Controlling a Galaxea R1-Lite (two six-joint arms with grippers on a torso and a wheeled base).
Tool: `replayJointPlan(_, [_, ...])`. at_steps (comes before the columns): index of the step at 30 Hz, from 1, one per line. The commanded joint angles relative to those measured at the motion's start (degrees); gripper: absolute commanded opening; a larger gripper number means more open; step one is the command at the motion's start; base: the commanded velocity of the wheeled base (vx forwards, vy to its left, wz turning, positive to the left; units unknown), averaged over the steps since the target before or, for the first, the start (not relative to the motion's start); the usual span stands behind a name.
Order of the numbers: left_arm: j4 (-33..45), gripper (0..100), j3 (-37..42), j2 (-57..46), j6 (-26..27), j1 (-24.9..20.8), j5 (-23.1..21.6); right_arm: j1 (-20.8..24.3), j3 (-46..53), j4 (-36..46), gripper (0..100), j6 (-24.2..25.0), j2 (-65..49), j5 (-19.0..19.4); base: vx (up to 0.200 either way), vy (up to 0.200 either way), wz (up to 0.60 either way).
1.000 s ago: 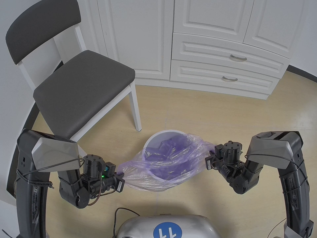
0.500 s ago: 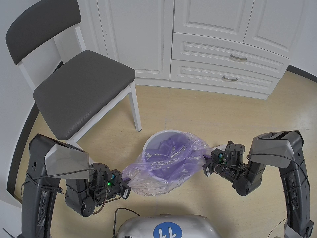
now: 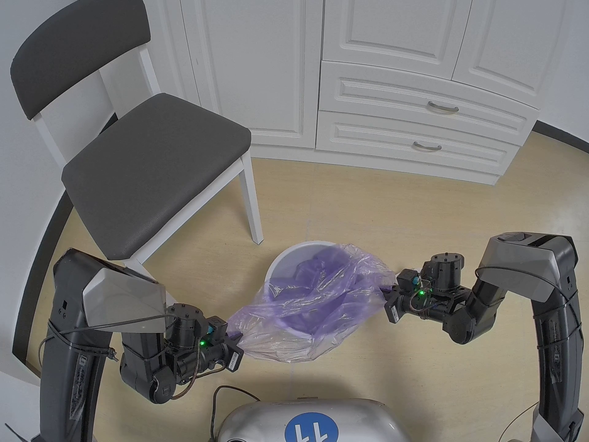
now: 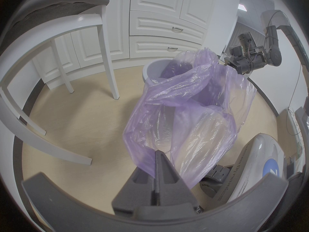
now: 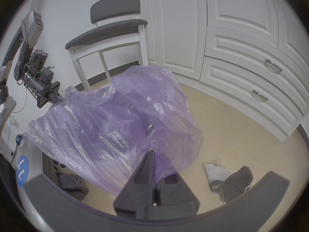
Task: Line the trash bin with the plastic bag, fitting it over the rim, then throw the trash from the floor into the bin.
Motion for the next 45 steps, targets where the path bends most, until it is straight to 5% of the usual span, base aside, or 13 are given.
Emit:
replayJointPlan(1, [0.0,0,0.0,0.0,0.0,0.0,-0.1,0.2,-1.1,1.1,0,-0.1,-0.6,0.2,0.000,0.000,0.00])
replayJointPlan(34, [0.8,0,-0.1,0.1,0.1,0.0,1.2,2.1,-1.1,2.7,0,-2.1,-1.5,1.8,0.000,0.000,0.00])
replayJointPlan(35, [0.8,0,-0.1,0.1,0.1,0.0,1.2,2.1,-1.1,2.7,100,-2.2,-1.5,1.8,0.000,0.000,0.00])
replayJointPlan(45, [0.7,0,0.0,-1.0,0.1,0.5,1.3,0.8,6.7,-0.5,100,-2.1,-6.3,1.4,0.000,0.000,0.00])
